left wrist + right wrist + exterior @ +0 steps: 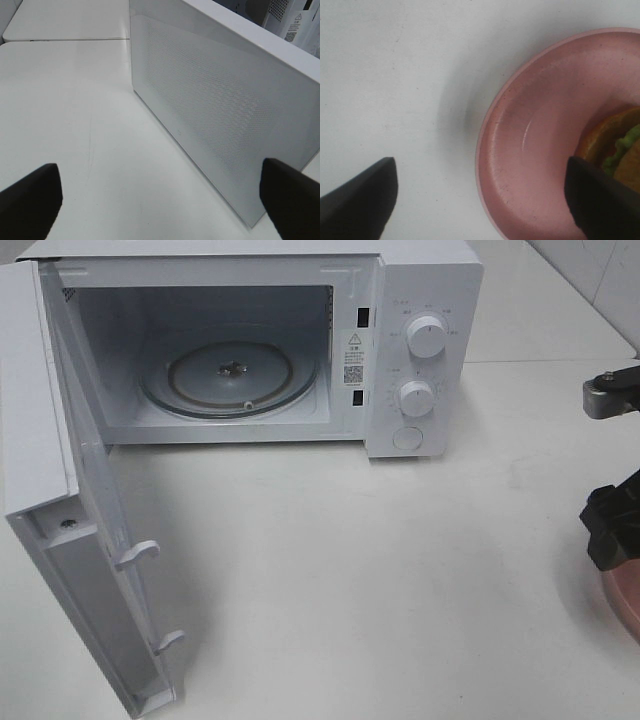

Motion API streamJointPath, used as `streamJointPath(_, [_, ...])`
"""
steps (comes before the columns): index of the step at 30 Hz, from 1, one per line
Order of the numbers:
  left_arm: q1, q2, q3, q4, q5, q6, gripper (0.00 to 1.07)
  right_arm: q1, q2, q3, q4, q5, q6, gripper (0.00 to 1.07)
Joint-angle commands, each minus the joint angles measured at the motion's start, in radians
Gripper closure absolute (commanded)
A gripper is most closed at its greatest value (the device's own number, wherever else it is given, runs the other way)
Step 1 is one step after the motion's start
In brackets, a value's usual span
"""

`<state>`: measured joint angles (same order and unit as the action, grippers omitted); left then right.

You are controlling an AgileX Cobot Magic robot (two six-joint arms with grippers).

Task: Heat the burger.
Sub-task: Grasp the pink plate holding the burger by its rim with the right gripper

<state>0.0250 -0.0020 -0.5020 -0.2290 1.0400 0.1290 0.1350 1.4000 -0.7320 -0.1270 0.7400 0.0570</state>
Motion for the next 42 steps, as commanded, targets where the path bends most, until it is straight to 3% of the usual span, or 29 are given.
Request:
streamJointPath(1, [0.003, 0.001, 0.002, -0.003, -0.002, 0.001, 0.07, -0.006, -0.006, -0.006, -0.046, -0.034, 0.038, 0.11])
streamJointPath(11, [0.003, 0.001, 0.002, -0.003, -0.002, 0.001, 0.07, -0.01, 0.061, -0.006, -0.093, -0.074, 0.119, 0.19])
streamJointPath(17, [0.003, 0.001, 0.002, -0.003, -0.002, 0.001, 0.07, -0.076, 0.146, -0.006, -0.093, -0.084, 0.132, 0.24])
streamJointPath(42, [0.003, 0.001, 0.002, -0.003, -0.002, 0.001, 0.07, -0.091, 0.359, -0.006, -0.094, -0.222, 0.144, 0.31])
